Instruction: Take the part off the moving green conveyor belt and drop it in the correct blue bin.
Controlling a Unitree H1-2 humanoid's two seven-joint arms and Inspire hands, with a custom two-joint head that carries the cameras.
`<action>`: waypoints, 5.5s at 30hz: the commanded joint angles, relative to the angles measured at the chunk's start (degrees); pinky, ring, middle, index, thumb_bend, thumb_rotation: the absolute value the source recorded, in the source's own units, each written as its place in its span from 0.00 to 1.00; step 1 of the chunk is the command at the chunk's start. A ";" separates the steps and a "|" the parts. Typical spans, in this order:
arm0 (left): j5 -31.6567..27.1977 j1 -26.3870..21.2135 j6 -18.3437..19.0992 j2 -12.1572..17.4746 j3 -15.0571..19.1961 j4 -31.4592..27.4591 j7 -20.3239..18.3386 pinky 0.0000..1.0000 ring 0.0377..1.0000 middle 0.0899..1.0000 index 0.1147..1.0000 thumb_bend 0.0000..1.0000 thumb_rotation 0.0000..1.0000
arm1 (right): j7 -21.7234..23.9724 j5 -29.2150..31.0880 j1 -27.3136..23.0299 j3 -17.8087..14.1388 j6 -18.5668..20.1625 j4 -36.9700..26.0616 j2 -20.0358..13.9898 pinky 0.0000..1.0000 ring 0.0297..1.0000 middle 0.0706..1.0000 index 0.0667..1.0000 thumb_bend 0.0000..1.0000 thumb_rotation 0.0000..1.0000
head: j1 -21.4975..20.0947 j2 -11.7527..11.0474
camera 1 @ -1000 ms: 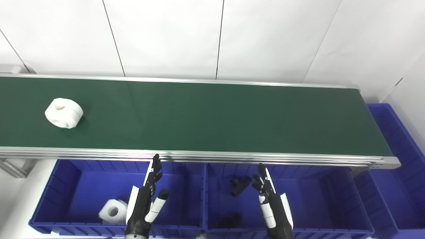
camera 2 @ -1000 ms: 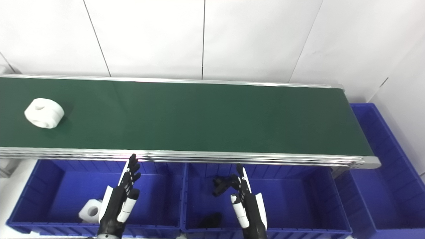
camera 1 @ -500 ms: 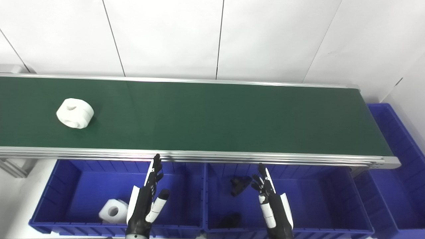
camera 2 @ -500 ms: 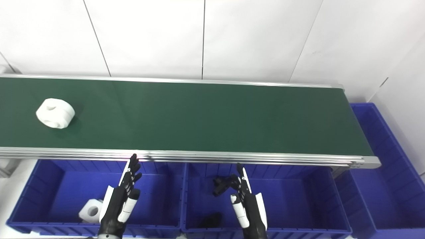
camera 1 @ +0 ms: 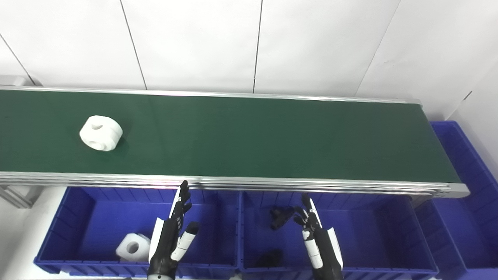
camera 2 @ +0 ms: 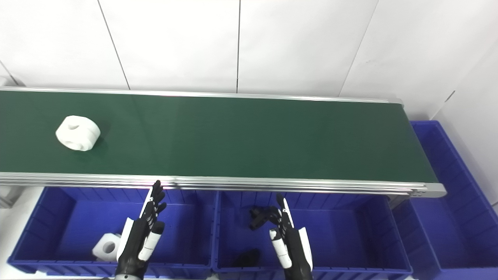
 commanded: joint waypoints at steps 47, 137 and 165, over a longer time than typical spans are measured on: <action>16.40 -5.77 6.11 9.70 -0.88 -31.82 0.93 0.60 0.69 0.72 0.71 1.00 0.54 | 4.52 5.07 -3.79 -0.65 -3.87 4.71 -4.05 1.00 1.00 1.00 1.00 0.94 1.00 | 16.36 -4.61; 31.62 -47.01 14.39 25.73 -14.59 6.30 -7.74 0.56 0.51 0.47 0.40 0.52 0.00 | 5.43 3.33 -1.21 0.30 1.87 -3.21 -0.84 0.88 0.93 1.00 1.00 0.94 1.00 | 11.70 3.30; 51.48 -11.41 19.89 29.44 -5.63 -4.09 7.81 0.39 0.37 0.36 0.44 0.52 0.00 | 6.92 5.04 -0.79 -0.93 6.88 -9.53 -2.60 0.80 0.88 0.95 1.00 0.87 1.00 | 14.73 8.26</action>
